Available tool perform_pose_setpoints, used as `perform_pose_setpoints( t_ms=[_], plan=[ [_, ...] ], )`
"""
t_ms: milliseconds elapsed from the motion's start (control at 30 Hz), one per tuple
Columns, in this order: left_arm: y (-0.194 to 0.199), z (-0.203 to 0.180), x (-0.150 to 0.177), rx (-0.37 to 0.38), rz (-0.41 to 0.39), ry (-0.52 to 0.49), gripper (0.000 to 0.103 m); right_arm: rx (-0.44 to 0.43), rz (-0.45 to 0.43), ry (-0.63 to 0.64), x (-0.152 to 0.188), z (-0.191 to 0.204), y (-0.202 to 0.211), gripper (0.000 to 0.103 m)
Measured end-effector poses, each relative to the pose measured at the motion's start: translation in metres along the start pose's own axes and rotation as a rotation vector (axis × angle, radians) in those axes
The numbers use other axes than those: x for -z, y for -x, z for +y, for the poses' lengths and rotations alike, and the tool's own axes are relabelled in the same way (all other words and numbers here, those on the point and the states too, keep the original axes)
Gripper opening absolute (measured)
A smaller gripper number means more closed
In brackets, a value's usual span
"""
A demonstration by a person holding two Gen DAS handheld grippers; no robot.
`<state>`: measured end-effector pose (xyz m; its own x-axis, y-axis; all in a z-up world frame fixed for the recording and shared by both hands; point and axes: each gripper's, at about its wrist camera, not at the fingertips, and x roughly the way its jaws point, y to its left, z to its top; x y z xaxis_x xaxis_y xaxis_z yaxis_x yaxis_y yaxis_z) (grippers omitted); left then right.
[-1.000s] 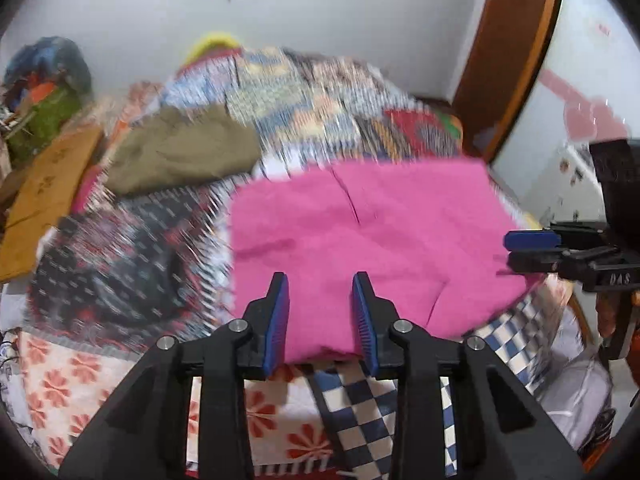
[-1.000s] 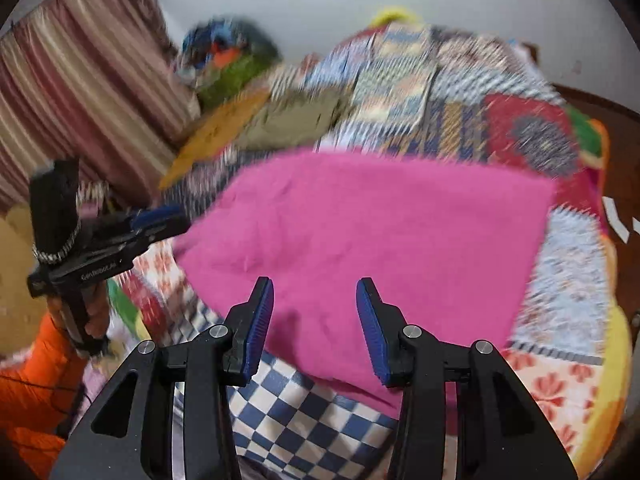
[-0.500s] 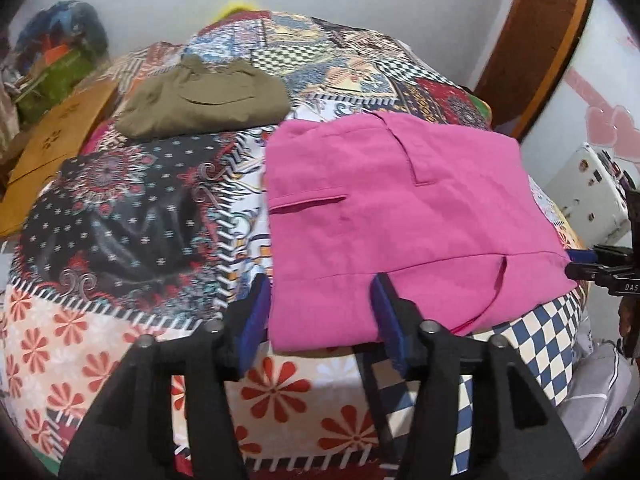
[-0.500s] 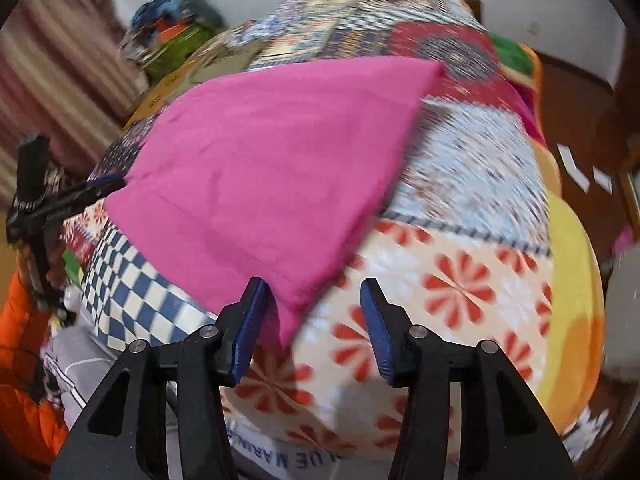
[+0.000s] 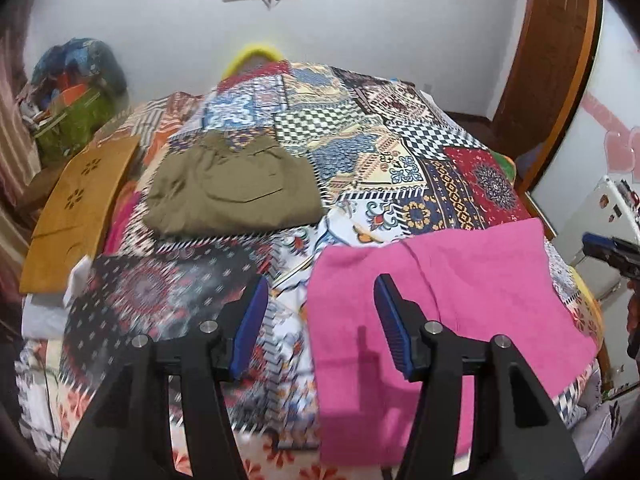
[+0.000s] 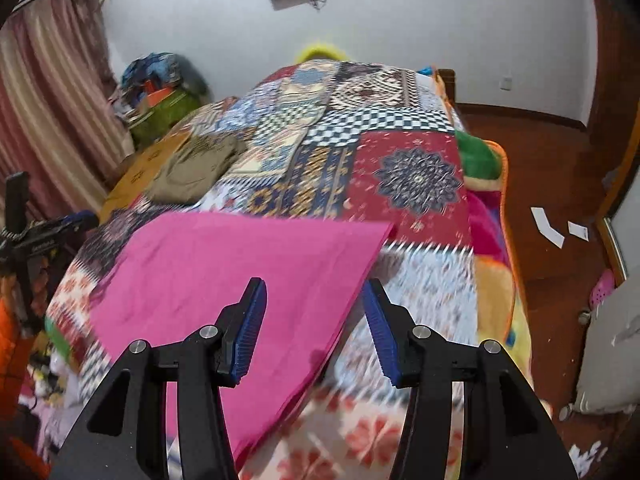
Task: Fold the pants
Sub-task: 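Grasp the folded pink pants edge with the right gripper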
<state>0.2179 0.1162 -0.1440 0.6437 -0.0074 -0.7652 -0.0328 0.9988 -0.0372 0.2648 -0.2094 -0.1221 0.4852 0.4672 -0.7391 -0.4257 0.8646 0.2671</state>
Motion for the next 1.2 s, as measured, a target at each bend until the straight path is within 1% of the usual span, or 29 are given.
perform_pose_setpoints(
  t_ms=[33, 100, 133, 167, 200, 233, 300, 333, 367, 400, 567, 600, 667, 700, 767, 833, 933, 1000, 1067, 1133, 1167, 1200],
  plan=[
    [-0.011, -0.005, -0.005, 0.005, 0.01, -0.011, 0.052, -0.003, 0.009, -0.029, -0.005, -0.008, -0.011, 0.046],
    [-0.027, -0.013, -0.007, 0.007, 0.034, -0.027, 0.043, 0.001, 0.035, -0.08, -0.012, -0.022, -0.031, 0.047],
    [-0.036, -0.016, -0.007, 0.011, 0.052, -0.033, 0.04, 0.002, 0.054, -0.096, -0.012, -0.026, -0.038, 0.047],
    [-0.048, -0.02, -0.004, 0.025, 0.079, -0.036, 0.034, -0.003, 0.075, -0.111, -0.012, -0.03, -0.047, 0.047],
    [-0.055, -0.023, -0.002, 0.035, 0.097, -0.038, 0.031, -0.011, 0.094, -0.128, -0.012, -0.033, -0.055, 0.047],
    [-0.063, -0.026, 0.001, 0.041, 0.115, -0.042, 0.03, -0.029, 0.107, -0.149, -0.01, -0.036, -0.063, 0.047],
    [-0.076, -0.034, 0.011, 0.027, 0.142, -0.065, 0.029, -0.066, 0.111, -0.171, -0.004, -0.036, -0.073, 0.046],
    [-0.081, -0.037, 0.016, 0.024, 0.152, -0.072, 0.029, -0.087, 0.103, -0.169, -0.003, -0.035, -0.074, 0.036],
    [-0.084, -0.038, 0.019, 0.022, 0.156, -0.072, 0.029, -0.099, 0.1, -0.159, -0.003, -0.033, -0.075, 0.015],
    [-0.085, -0.039, 0.021, 0.02, 0.157, -0.071, 0.029, -0.107, 0.095, -0.147, -0.002, -0.031, -0.075, 0.009],
    [-0.086, -0.035, 0.023, 0.031, 0.153, -0.041, 0.029, -0.083, 0.004, -0.108, -0.007, -0.025, -0.06, 0.006],
    [-0.086, -0.034, 0.023, 0.037, 0.154, -0.03, 0.029, -0.076, -0.022, -0.114, -0.009, -0.026, -0.054, 0.006],
    [-0.086, -0.032, 0.023, 0.041, 0.151, -0.016, 0.029, -0.051, -0.042, -0.117, -0.013, -0.03, -0.051, 0.006],
    [-0.087, -0.032, 0.024, 0.042, 0.15, -0.01, 0.029, -0.04, -0.038, -0.118, -0.014, -0.031, -0.054, 0.006],
    [-0.089, -0.035, 0.026, 0.031, 0.152, -0.017, 0.03, 0.003, -0.003, -0.098, -0.015, -0.032, -0.066, 0.006],
    [-0.087, -0.038, 0.026, 0.018, 0.151, -0.031, 0.03, 0.034, 0.039, -0.039, -0.015, -0.027, -0.073, 0.006],
    [-0.074, -0.036, 0.018, 0.01, 0.145, -0.047, 0.029, 0.099, 0.043, 0.014, -0.016, -0.017, -0.063, 0.007],
    [-0.062, -0.032, 0.01, 0.012, 0.114, -0.048, 0.029, 0.128, 0.014, 0.019, -0.02, -0.016, -0.046, 0.014],
    [-0.049, -0.023, -0.002, 0.005, 0.077, -0.039, 0.03, 0.124, -0.021, 0.029, -0.023, -0.014, -0.031, 0.032],
    [-0.046, -0.015, -0.013, 0.009, 0.063, -0.025, 0.03, 0.092, -0.06, 0.051, -0.03, -0.006, -0.017, 0.039],
    [-0.049, -0.011, -0.019, 0.009, 0.065, -0.02, 0.03, 0.073, -0.062, 0.064, -0.034, -0.001, -0.015, 0.041],
    [-0.052, -0.009, -0.023, 0.009, 0.071, -0.021, 0.03, 0.048, -0.057, 0.082, -0.038, 0.006, -0.017, 0.041]
  ],
)
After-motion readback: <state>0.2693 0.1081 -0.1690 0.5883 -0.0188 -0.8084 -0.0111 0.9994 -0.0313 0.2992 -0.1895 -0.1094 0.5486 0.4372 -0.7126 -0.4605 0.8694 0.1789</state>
